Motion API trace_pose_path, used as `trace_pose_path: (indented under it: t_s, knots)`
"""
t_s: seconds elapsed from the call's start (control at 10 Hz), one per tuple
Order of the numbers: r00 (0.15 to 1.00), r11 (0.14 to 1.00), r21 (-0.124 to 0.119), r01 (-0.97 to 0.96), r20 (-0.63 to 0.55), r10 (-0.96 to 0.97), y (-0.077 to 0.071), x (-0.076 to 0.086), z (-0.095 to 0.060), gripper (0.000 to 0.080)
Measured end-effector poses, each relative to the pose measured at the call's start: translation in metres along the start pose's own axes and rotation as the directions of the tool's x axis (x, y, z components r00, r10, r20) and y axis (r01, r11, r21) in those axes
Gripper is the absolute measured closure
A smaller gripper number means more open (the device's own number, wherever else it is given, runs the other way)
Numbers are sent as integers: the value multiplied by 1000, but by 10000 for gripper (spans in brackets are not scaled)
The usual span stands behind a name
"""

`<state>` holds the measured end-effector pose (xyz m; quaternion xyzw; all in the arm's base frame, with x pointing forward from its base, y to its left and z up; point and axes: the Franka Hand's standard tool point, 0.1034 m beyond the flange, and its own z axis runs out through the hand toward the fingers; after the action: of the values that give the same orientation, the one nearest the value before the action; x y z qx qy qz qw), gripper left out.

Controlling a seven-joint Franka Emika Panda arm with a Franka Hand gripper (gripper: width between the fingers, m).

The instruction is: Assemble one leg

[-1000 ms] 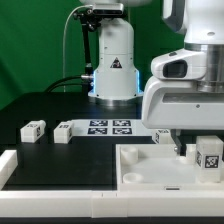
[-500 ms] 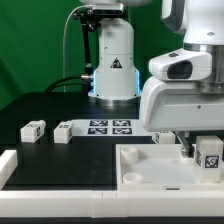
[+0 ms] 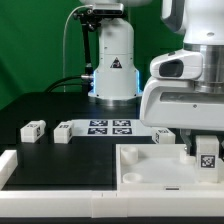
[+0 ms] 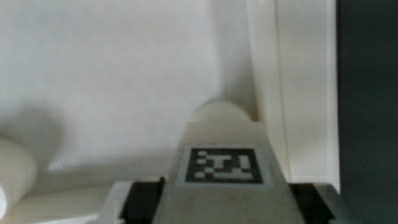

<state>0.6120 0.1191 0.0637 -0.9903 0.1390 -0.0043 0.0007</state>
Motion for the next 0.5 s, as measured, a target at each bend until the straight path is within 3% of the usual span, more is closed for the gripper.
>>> trace_pose_path:
  t_s: [0.2, 0.5]
  knots:
    - [962, 962, 4, -272, 1, 272, -1, 0, 0, 508]
    - [767, 767, 4, -642, 2, 642, -5, -3, 0, 508]
